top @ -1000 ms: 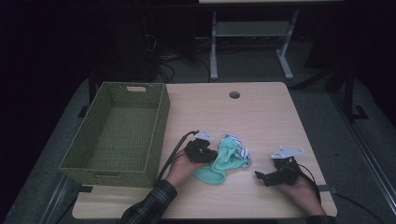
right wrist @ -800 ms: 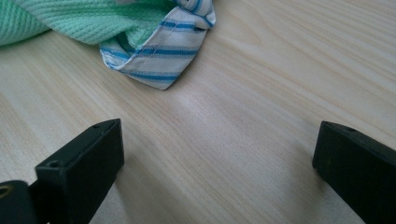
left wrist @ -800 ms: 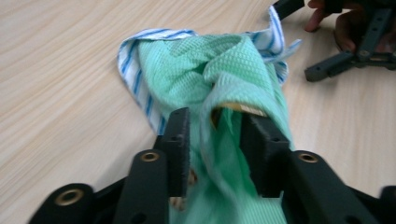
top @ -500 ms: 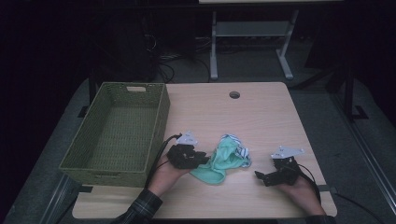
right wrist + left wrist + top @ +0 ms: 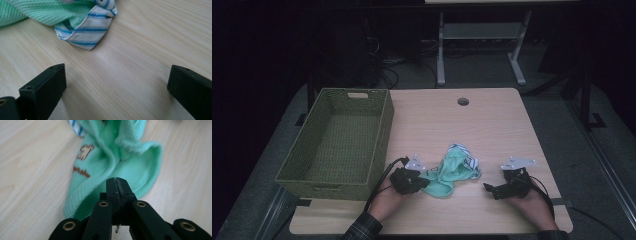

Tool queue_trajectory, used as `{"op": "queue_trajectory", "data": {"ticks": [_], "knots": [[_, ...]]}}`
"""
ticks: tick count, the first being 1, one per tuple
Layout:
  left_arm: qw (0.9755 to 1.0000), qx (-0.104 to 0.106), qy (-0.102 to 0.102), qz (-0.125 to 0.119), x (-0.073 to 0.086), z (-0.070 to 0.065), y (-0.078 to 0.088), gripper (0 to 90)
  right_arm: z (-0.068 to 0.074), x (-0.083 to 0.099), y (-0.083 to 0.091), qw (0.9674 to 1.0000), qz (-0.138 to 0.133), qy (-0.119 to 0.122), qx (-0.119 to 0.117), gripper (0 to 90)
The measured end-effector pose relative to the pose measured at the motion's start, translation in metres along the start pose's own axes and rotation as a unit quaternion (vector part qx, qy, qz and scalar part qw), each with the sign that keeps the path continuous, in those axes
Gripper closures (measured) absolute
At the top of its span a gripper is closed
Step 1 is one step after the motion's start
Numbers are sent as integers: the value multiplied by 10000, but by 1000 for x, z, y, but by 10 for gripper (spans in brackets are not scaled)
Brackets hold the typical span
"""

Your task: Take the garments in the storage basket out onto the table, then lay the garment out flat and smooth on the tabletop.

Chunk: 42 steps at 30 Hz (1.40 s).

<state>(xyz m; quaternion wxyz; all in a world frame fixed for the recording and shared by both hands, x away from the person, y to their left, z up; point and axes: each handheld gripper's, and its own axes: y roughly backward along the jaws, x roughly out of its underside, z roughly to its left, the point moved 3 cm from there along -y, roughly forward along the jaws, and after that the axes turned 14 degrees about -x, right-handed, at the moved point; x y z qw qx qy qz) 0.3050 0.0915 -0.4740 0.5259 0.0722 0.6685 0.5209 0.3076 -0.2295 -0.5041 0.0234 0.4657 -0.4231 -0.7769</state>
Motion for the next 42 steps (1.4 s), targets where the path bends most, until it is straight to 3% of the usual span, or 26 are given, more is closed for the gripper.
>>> {"op": "queue_trajectory", "data": {"ticks": [2,5,8,15,21,26,35,42], "knots": [[9999,-36,-69,105,2,1,-4,881,0,0,0,10000,6,4,-3,19],[9999,-13,-15,125,3,2,-7,881,-1,0,0,10000,12,45,-6,30],[9999,-24,-31,135,3,2,-7,881,2,-3,4,9999,50,91,-109,190],[9999,48,42,155,2,3,-8,879,3,-13,10,9989,-203,-38,-410,292],[9998,29,-19,188,2,3,-8,879,3,-25,10,9972,-387,21,-643,400],[9998,47,-1,205,2,3,-8,879,-1,-35,7,9971,-442,40,-619,464],[9997,95,48,205,2,4,-8,875,-17,-58,0,9952,-679,-187,-684,527],[9997,94,28,214,2,4,-8,874,-21,-78,-8,9928,-866,-199,-807,524]]}}
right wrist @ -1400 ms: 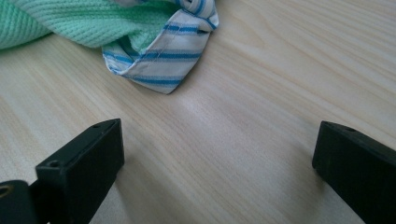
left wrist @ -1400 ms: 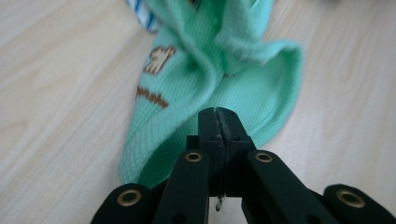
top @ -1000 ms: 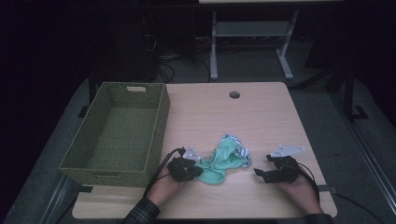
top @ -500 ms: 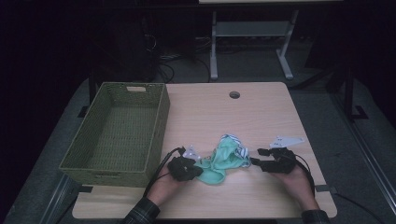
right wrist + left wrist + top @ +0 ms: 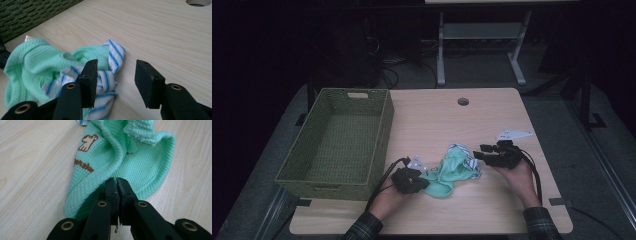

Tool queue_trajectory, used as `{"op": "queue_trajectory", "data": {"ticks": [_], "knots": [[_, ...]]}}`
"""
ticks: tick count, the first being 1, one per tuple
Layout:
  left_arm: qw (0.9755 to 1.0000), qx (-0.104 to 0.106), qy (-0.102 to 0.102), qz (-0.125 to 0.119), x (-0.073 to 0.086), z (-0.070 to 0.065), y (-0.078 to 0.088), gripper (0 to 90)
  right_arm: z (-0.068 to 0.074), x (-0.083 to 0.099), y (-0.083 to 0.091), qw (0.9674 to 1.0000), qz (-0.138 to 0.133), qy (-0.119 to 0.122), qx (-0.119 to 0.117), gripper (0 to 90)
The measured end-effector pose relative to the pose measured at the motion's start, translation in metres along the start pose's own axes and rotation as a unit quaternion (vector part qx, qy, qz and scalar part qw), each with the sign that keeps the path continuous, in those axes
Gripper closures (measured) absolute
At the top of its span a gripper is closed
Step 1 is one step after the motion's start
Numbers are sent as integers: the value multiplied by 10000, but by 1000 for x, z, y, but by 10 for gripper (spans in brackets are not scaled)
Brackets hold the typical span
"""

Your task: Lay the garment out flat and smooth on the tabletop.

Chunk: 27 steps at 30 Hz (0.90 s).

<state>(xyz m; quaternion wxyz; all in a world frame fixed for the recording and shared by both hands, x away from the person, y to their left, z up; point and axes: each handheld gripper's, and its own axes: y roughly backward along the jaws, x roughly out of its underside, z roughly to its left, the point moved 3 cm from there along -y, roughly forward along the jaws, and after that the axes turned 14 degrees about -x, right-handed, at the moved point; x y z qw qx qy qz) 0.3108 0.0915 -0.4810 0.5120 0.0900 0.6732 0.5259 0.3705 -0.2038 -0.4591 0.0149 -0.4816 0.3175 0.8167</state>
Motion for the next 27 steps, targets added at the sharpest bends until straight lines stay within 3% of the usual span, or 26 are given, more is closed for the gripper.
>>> {"op": "queue_trajectory", "data": {"ticks": [8,13,17,25,27], "knots": [[10000,-34,-33,5,0,-1,0,874,-1,2,-32,9991,313,-101,-266,488],[10000,-39,-32,16,0,-1,0,873,-1,10,-46,9973,699,-38,-220,474],[10000,-33,10,-3,-1,-1,0,872,0,12,-48,9969,754,-72,-229,490],[10000,-4,20,15,-1,-1,-1,872,1,15,-48,9968,733,-35,-333,692],[10000,-11,19,14,-2,-1,-1,873,5,14,-49,9965,778,79,-304,733]]}}
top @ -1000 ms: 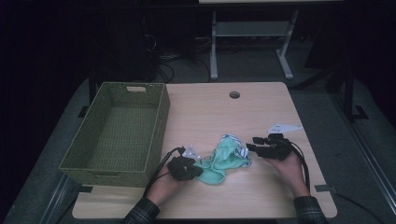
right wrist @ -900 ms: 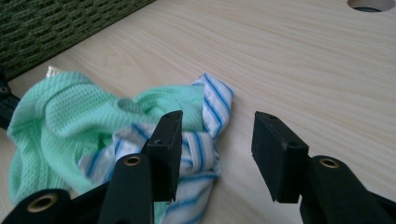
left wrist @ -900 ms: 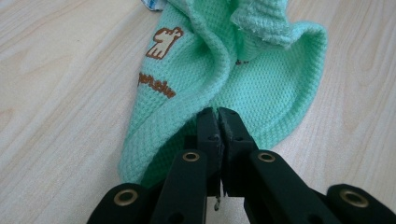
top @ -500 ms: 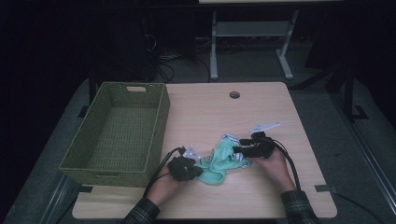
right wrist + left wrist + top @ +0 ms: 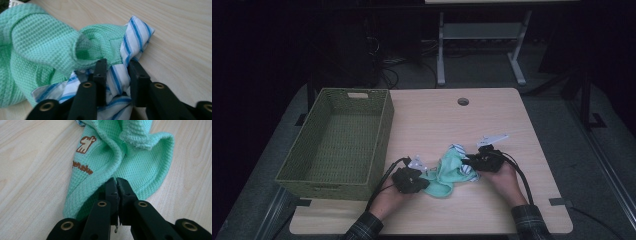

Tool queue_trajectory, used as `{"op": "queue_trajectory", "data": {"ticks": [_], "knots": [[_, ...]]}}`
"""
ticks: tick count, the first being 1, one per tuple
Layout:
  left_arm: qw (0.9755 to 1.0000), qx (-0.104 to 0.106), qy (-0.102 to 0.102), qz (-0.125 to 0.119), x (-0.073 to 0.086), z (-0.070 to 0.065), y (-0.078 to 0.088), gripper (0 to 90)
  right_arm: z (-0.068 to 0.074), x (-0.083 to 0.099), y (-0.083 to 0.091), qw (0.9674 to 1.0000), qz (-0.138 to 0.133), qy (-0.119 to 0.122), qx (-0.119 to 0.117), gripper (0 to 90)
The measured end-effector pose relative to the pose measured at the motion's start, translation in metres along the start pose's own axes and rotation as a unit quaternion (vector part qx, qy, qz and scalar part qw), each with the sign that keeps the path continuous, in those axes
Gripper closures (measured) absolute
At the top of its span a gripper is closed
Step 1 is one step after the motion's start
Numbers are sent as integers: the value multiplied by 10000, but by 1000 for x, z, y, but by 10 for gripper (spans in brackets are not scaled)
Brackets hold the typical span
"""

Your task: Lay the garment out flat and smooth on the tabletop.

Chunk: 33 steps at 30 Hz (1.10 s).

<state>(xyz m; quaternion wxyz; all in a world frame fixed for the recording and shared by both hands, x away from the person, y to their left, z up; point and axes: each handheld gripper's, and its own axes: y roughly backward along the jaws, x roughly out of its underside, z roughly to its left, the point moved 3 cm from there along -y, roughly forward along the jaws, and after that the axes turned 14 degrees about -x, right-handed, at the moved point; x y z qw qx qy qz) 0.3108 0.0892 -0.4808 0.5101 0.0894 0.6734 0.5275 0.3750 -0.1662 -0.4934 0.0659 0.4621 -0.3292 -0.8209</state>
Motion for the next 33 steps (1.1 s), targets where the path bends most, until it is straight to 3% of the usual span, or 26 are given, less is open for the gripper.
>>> {"op": "queue_trajectory", "data": {"ticks": [1,6,15,17,26,27,33], "knots": [[10000,-2,-1,1,0,0,0,873,1,-1,-1,9999,36,110,46,745],[10000,-14,-44,32,0,1,0,873,4,-3,3,9999,33,115,124,756],[10000,-35,-29,60,-1,0,0,879,5,-13,26,9979,-283,346,459,760],[10000,-46,-22,52,-1,-1,0,879,2,-14,31,9975,-370,293,529,760],[10000,-11,31,27,-1,0,-1,883,-20,-17,52,9938,-608,179,919,759],[10000,11,-32,61,-1,1,0,883,-23,-18,53,9935,-598,169,956,758],[9999,97,53,8,-1,2,-1,885,-42,-18,52,9923,-515,71,1128,758]]}}
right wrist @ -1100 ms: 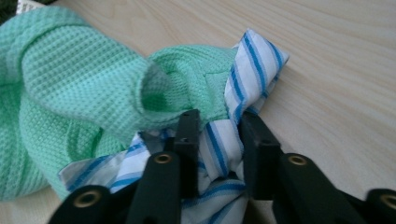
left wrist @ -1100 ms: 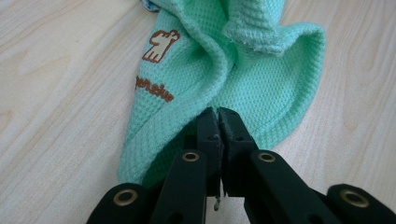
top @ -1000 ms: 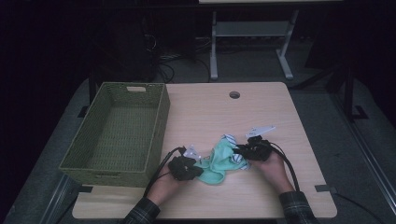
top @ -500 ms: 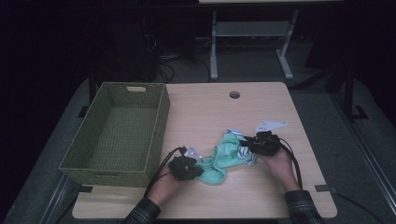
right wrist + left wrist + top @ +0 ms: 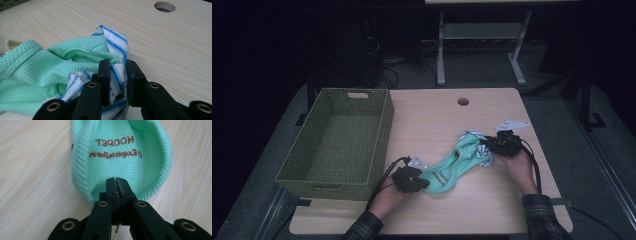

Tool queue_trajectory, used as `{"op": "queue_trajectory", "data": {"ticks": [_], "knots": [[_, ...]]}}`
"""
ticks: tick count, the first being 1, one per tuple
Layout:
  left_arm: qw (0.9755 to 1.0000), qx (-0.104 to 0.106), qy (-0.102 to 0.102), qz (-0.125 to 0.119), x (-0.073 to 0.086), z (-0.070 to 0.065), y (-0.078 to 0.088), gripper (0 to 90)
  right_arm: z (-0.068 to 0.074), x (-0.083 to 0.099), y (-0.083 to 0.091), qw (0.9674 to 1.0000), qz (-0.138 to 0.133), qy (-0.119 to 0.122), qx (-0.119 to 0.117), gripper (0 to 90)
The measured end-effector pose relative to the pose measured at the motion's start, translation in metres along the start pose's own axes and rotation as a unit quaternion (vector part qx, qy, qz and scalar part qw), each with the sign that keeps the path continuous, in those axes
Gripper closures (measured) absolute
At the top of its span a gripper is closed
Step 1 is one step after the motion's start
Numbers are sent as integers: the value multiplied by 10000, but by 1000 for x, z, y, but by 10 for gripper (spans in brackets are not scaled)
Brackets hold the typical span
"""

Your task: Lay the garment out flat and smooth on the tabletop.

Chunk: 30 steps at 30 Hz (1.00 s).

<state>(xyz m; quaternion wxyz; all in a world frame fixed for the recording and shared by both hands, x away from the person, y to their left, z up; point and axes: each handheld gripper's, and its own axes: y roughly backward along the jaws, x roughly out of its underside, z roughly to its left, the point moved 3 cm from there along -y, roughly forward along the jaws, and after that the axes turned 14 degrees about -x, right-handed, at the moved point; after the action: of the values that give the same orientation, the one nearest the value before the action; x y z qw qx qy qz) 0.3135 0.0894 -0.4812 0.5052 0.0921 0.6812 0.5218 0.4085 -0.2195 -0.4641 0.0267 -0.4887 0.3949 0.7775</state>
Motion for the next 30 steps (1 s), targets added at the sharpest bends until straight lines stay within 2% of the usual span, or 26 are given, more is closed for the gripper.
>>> {"op": "queue_trajectory", "data": {"ticks": [2,8,9,14,17,21,23,24,27,30], "knots": [[10000,-7,-80,39,0,1,1,885,-5,2,-2,9999,91,12,71,758],[10000,-8,-69,33,0,1,0,885,-15,14,-8,9989,351,-28,305,757],[10000,-6,-74,33,0,1,1,885,-17,16,-9,9988,370,-79,300,756],[10000,5,-84,30,0,1,0,884,-19,17,-9,9985,381,-34,386,745],[10000,14,-63,31,0,1,0,884,-17,15,-5,9993,250,-72,284,694],[10000,0,-13,8,0,0,0,883,-9,8,6,9999,21,-96,138,634],[10000,15,-4,8,0,0,0,883,-3,5,12,9999,-37,-67,102,632],[10000,20,-57,34,0,1,0,883,0,4,14,9999,-54,-46,95,626],[10000,26,-48,32,0,1,0,882,8,3,20,9999,-105,-5,101,606],[10000,22,-67,29,0,2,0,881,14,1,28,9995,-218,4,209,554]]}}
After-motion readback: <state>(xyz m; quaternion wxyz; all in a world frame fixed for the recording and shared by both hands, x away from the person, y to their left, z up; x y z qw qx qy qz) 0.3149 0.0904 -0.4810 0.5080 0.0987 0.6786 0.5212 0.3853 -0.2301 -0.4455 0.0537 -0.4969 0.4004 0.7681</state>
